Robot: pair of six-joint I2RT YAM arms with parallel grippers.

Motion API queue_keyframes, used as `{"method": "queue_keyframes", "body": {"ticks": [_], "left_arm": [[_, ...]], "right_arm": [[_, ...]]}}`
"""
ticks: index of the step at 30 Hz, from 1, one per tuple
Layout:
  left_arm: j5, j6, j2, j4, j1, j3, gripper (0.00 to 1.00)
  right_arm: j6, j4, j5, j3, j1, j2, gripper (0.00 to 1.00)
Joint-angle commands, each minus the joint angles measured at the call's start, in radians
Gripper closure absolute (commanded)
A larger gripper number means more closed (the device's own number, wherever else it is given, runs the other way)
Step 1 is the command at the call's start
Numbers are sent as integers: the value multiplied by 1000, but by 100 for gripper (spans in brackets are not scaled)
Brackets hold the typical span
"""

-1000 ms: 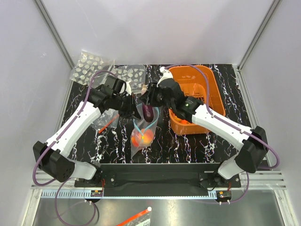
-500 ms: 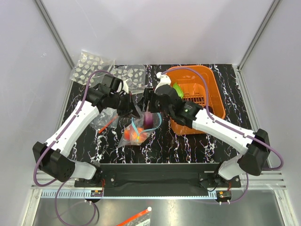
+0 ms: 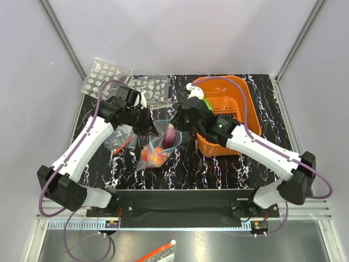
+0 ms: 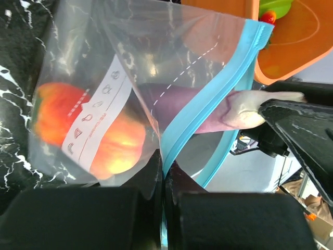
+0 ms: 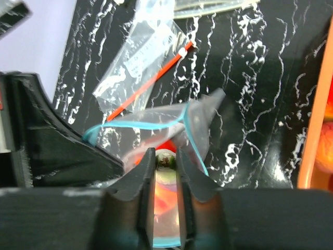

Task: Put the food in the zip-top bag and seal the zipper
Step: Place the fake vegetable in the zipper food storage bag.

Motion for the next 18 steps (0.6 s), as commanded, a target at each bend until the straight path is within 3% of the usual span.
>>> {"method": "queue_keyframes", "body": {"ticks": [1,6,15,18], "left_arm": [[-24,23,-42,6,10,57,100],[-4,17,-36,9,13,44,100],[38,5,-54,-4,25,7,100],[120,-26,-44,-15,30,31,100]], "right_arm": [[27,-35,9,24,6,-25,82],[7,-30,14,71,6,-22,92],[-60,13,14,170,6,-2,96],[-115,53,6,183,7,15,96]]}}
